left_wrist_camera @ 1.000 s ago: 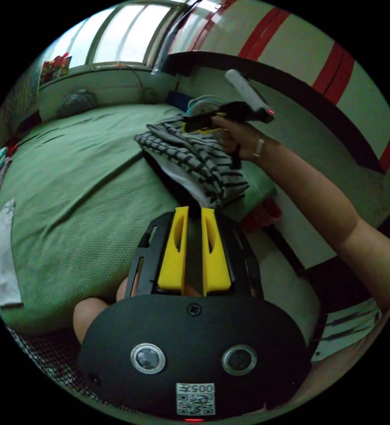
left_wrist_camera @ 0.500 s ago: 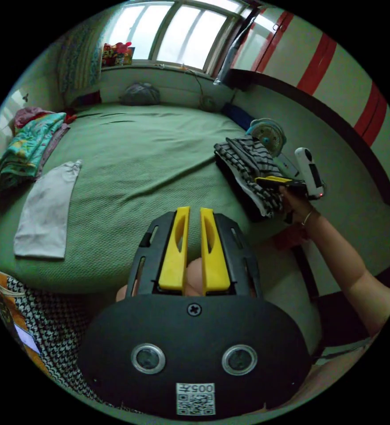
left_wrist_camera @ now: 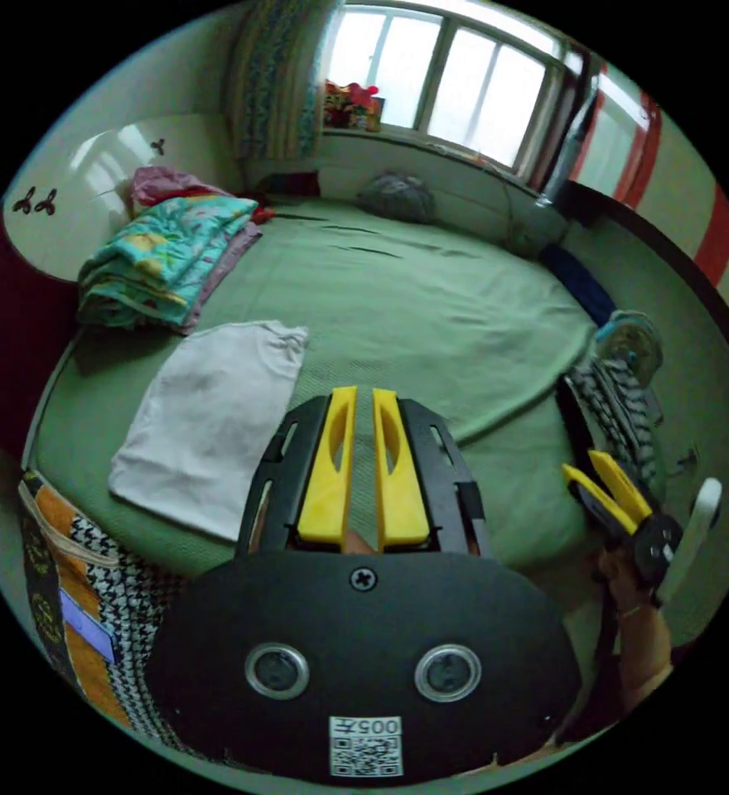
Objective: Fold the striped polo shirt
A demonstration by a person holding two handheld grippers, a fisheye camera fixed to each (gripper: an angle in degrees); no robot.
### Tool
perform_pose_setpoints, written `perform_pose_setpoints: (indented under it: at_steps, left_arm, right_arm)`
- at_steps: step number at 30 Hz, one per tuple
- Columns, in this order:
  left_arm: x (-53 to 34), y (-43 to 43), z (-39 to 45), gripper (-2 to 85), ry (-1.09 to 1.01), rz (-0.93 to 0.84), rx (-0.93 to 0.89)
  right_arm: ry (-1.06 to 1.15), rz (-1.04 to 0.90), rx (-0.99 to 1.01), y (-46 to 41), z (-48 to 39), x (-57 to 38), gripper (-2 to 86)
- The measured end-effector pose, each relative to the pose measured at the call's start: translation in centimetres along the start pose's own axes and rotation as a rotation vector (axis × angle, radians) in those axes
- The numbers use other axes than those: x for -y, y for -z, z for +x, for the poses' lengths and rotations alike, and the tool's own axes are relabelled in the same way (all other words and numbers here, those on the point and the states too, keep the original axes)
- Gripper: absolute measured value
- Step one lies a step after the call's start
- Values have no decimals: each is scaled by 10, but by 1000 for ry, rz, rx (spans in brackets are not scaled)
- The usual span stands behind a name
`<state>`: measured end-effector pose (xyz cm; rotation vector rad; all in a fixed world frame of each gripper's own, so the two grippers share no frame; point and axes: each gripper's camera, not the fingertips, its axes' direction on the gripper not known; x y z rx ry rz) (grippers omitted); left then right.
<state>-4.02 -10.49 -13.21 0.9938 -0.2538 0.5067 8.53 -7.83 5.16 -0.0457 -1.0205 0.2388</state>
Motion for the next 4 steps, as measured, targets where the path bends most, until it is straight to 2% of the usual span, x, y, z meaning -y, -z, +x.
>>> perform_pose_setpoints:
  at_steps: [4]
  left_arm:
    - [26, -32, -45, 7, 85, -46, 37]
  right_arm:
    - [61, 15, 123, -46, -59, 53, 112]
